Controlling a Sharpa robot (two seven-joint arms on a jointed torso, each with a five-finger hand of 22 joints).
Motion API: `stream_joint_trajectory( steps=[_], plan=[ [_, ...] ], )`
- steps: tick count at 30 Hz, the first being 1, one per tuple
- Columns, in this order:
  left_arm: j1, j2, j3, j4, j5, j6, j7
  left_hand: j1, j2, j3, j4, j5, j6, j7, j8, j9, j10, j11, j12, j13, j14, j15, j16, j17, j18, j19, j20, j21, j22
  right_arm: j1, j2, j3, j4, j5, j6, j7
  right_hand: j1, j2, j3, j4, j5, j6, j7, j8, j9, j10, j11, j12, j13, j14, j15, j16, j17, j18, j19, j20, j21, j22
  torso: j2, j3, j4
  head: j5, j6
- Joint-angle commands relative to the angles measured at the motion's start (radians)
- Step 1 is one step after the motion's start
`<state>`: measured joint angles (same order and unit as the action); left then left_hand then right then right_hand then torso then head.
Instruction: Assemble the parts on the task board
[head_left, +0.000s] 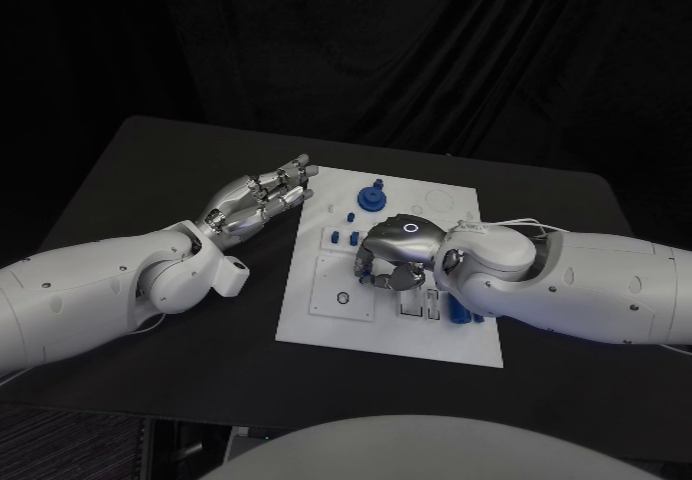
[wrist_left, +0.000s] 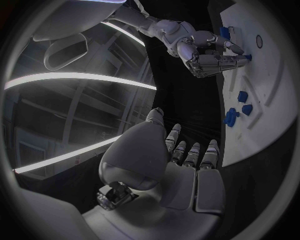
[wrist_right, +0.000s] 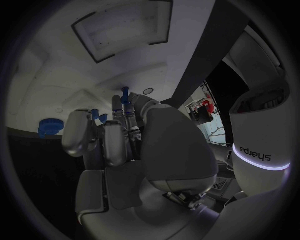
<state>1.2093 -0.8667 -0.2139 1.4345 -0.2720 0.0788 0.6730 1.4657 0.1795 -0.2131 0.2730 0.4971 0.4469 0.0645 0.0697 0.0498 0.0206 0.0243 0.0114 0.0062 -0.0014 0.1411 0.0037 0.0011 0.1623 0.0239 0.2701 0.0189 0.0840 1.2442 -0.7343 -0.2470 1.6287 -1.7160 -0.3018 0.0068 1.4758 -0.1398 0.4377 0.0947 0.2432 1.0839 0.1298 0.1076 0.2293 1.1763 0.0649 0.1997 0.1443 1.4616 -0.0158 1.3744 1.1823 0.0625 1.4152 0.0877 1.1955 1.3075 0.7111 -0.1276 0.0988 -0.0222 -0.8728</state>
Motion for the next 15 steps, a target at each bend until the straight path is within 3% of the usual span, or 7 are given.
stream_joint_trajectory(
  steps=[1, 15],
  plan=[
    [-0.003, 0.002, 0.001, 0.001, 0.001, 0.016, 0.012, 0.01, 0.002, 0.002, -0.008, 0.006, 0.0, 0.004, 0.006, 0.001, 0.001, 0.005, -0.006, -0.001, 0.001, 0.005, -0.004, -0.001, 0.017, -0.003, 0.004, -0.002, -0.001, -0.004, 0.002, 0.0, -0.001, -0.011, -0.015, -0.012, 0.002, -0.001, 0.001, -0.004, 0.001, -0.003, 0.001, -0.004, -0.001, 0.005, 0.0, 0.004, 0.001, 0.002, 0.005, -0.001, -0.002, 0.016, -0.001, 0.007, -0.007, 0.16, 0.001, -0.0005, 0.0004, 0.0, 0.0],
    [-0.004, 0.003, 0.001, -0.001, 0.001, 0.02, 0.009, 0.011, 0.003, 0.003, -0.009, 0.007, 0.0, 0.004, 0.006, 0.001, 0.001, 0.006, -0.006, -0.001, 0.001, 0.006, -0.004, -0.001, 0.017, -0.002, 0.004, -0.002, -0.001, -0.007, 0.005, 0.0, -0.002, -0.011, -0.001, -0.01, 0.003, -0.001, 0.003, -0.008, 0.001, -0.003, 0.001, -0.005, -0.001, 0.005, 0.0, 0.004, 0.001, 0.001, 0.005, -0.003, -0.004, 0.016, -0.003, 0.007, -0.01, 0.159, 0.0, 0.0003, 0.0002, -0.001, 0.0]
  ],
)
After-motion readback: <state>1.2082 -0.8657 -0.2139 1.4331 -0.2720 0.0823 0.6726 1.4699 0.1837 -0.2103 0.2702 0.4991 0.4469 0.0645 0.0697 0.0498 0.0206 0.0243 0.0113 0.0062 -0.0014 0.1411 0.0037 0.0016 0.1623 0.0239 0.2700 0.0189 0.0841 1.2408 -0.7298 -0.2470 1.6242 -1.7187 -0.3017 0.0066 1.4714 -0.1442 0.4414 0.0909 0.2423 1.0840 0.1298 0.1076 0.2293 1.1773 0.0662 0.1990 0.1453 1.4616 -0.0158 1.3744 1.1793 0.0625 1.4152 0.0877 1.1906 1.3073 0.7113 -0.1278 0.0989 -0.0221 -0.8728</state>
